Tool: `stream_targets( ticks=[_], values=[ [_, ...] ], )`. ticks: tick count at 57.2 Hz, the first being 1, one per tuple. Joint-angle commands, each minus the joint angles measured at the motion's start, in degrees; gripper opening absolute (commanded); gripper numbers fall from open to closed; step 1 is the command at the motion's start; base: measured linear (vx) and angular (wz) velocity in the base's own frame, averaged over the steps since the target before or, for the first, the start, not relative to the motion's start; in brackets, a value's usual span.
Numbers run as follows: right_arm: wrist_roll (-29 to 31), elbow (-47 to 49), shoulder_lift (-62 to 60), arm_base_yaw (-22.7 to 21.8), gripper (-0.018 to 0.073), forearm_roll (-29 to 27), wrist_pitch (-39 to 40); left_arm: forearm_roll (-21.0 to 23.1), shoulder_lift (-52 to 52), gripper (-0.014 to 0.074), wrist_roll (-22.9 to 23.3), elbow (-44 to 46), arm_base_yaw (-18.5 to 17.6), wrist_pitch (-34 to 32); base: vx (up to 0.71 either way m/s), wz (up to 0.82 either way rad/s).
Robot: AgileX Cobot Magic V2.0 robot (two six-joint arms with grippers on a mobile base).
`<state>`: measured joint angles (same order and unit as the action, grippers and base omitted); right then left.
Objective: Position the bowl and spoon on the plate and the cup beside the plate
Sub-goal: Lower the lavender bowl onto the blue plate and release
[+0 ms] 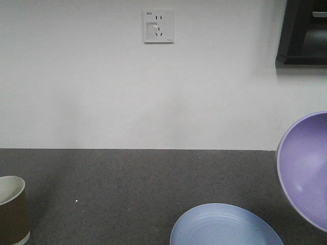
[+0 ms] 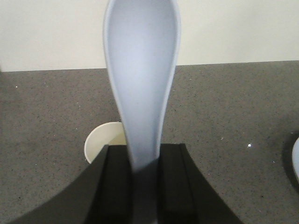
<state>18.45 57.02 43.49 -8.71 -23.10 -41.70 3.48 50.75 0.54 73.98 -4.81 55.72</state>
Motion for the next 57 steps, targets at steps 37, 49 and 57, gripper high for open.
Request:
stream_targets(
  ticks=[37,49,57],
  values=[
    [0.4,1.7,1.6,-0.3,-0.0012,-4.1,4.5,0.6,-0.2,-0.0006,0.0,1.9,-0.1,-7.1,0.00,0.00],
    [0.6,1.9,7.7,3.2,-0.0010,-8.2,2.3,0.7,-0.2,-0.0006,0.1,1.9,-0.1,-8.6,0.00,0.00],
    [0.3,4.8,17.0,9.1,-0.0008,-6.4,-1.2,0.6,-0.2,-0.0006,0.1,1.9,-0.1,-7.8,0.00,0.00]
  ],
)
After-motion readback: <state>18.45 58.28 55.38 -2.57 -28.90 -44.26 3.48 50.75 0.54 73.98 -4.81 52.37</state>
